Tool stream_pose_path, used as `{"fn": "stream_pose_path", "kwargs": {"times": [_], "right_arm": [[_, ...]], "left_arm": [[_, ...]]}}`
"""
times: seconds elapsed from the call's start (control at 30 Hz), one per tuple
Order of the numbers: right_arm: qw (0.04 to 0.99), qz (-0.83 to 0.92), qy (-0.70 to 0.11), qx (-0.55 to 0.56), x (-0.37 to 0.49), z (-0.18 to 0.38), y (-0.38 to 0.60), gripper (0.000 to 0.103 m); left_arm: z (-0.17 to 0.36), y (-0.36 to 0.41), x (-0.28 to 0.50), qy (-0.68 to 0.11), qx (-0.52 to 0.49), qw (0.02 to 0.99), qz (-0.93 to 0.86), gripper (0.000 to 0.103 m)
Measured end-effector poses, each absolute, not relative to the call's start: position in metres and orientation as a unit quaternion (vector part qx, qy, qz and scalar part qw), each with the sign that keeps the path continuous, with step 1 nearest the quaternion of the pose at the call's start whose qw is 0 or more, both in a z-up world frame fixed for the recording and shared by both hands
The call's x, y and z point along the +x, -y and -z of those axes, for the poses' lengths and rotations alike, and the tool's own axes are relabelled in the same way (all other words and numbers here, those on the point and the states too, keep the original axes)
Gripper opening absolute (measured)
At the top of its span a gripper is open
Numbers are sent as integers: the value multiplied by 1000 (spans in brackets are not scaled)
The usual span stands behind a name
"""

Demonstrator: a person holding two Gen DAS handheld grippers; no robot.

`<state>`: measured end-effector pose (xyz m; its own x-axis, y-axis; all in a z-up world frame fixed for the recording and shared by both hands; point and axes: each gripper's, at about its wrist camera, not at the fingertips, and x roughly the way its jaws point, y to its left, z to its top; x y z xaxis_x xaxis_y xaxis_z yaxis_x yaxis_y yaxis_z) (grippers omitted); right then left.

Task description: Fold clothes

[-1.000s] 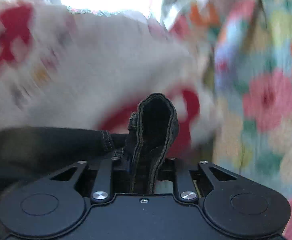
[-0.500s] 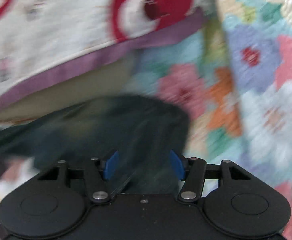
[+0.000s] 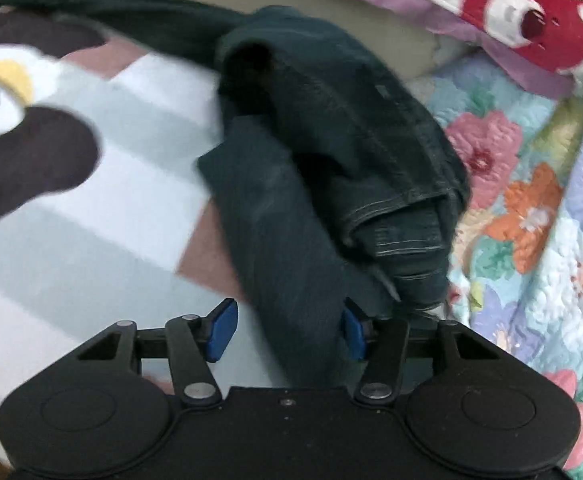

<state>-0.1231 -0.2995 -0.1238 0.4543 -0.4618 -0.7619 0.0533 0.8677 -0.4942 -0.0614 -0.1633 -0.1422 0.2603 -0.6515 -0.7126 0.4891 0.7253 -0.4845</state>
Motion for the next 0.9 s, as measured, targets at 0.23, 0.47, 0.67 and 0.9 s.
{"fn": "stream_pose_path", "kwargs": {"times": [0.23,0.47,0.67,0.9], "right_arm": [[819,158,-519,-188,-120,146,312,39],[879,39,-445,168,-110,57,333,12],[851,-195,-304,380,-90,2,305,11],[806,-198,-329,450,-67,38,278,15]], "left_arm": [[142,160,-57,-482,-78,792,366,57],[146,126,-34,-486,-227,753,381,57],[94,63,-22,-398,-294,763,416,57],[65,-7,-14,-358,-301,797,382,60]]}}
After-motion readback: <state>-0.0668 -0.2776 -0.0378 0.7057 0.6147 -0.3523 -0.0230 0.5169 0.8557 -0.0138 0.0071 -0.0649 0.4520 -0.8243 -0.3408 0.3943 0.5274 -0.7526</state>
